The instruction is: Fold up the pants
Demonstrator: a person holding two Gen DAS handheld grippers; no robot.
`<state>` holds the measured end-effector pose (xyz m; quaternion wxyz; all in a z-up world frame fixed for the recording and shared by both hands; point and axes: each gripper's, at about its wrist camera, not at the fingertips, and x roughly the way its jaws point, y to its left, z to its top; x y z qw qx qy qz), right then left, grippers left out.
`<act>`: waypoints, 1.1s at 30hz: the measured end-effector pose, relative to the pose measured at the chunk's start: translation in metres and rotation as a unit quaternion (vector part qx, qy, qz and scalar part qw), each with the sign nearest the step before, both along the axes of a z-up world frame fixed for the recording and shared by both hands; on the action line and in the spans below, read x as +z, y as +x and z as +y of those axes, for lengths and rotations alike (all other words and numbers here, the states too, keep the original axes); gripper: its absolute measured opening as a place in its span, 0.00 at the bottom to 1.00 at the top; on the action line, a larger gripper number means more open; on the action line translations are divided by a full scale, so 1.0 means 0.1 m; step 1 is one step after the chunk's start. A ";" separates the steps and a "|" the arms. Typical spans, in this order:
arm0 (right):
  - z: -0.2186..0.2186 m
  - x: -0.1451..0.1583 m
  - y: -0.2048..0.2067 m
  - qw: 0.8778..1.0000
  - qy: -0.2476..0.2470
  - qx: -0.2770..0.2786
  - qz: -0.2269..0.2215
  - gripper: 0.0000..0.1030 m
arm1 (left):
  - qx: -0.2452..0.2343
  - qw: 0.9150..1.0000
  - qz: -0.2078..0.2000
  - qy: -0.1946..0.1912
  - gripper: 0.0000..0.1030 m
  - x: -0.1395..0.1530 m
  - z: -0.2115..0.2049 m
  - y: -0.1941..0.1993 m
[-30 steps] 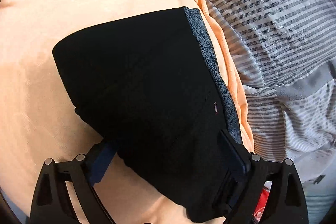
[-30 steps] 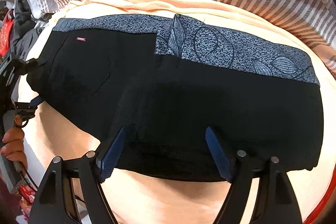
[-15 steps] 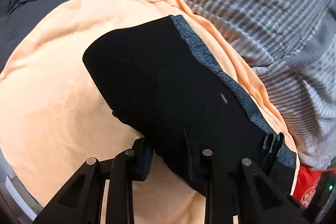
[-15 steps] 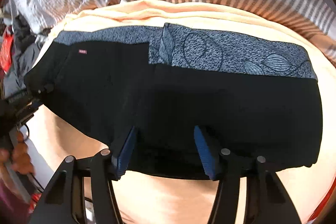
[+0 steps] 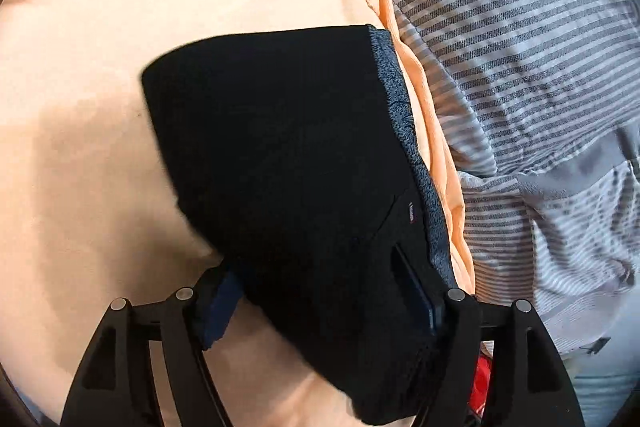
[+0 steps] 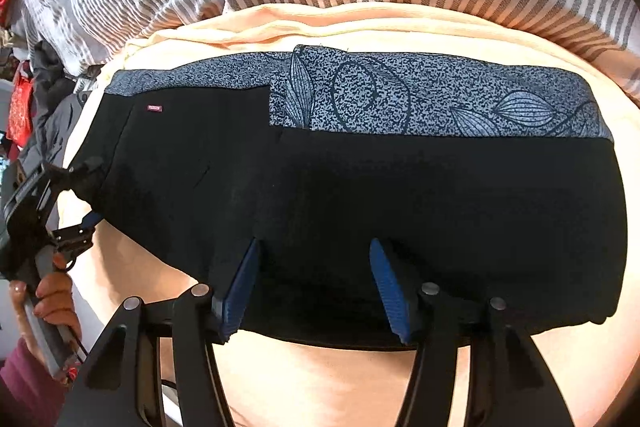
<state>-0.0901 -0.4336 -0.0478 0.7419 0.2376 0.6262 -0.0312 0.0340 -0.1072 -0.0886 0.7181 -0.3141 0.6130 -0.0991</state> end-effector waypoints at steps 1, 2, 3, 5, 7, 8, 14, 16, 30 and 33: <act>0.00 0.00 0.00 1.000 0.001 -0.001 -0.001 0.59 | -0.003 1.000 -0.002 0.010 0.70 0.00 -0.05 0.02; 0.00 0.01 0.00 1.000 0.001 0.000 -0.002 0.59 | -0.012 0.999 -0.002 0.031 0.68 0.02 -0.12 0.05; 0.00 0.02 0.00 1.000 0.001 0.000 -0.002 0.59 | -0.025 0.998 -0.004 0.062 0.51 0.05 -0.17 0.05; -0.01 0.06 0.02 1.000 0.005 -0.003 0.005 0.60 | -0.062 0.987 -0.015 0.148 0.33 0.12 -0.31 0.04; -0.03 0.13 0.07 1.000 0.013 -0.007 0.007 0.60 | -0.102 0.973 -0.044 0.201 0.28 0.26 -0.49 -0.01; -0.05 0.21 0.12 1.000 0.018 -0.007 0.003 0.60 | -0.119 0.966 -0.059 0.223 0.28 0.32 -0.58 -0.03; 0.06 0.66 0.72 0.996 0.077 0.035 -0.007 0.78 | -0.191 0.918 -0.131 0.322 0.27 0.56 -1.01 -0.22; 0.21 0.78 1.02 0.994 0.087 0.068 -0.007 0.79 | -0.202 0.910 -0.140 0.334 0.27 0.58 -1.06 -0.24; 2.28 0.56 2.66 0.927 0.109 0.333 0.130 0.84 | -0.244 0.884 -0.178 0.357 0.27 0.62 -1.04 -0.38; 2.57 0.34 2.72 0.911 0.078 0.369 0.167 0.84 | -0.247 0.881 -0.182 0.360 0.27 0.62 -1.04 -0.40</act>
